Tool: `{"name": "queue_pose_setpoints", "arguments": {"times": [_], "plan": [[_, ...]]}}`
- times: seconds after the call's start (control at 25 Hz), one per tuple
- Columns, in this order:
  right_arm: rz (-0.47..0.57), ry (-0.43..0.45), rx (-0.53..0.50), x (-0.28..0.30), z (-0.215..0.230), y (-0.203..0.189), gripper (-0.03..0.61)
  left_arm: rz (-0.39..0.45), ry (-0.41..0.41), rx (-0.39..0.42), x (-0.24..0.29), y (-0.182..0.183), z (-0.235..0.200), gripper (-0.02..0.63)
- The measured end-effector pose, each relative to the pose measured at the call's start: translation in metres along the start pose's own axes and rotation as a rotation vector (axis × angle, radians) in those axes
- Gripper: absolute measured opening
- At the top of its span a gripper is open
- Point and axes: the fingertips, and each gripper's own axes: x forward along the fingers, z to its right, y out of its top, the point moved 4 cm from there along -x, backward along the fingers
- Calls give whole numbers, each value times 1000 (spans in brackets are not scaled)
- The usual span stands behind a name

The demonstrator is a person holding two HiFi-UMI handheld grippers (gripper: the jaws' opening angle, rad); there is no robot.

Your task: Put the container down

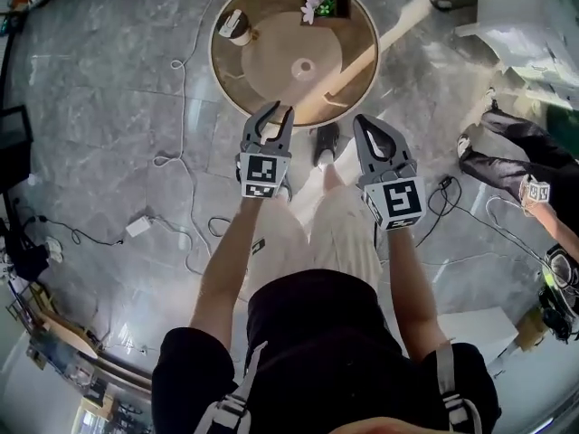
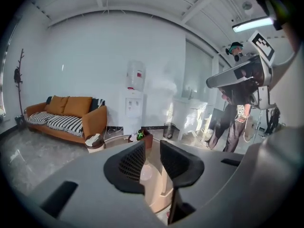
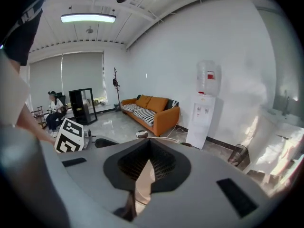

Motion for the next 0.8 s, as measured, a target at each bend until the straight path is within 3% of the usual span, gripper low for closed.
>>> {"name": "queue_pose_setpoints", "arguments": {"times": [0.48,0.8], "plan": [[184,-139,69,-89,-25,88,5,123,-47,63,-88,104,2,64],[221,-118,177,-127,-43,107,5,188,-50,-2,-141,144,15,34]]}}
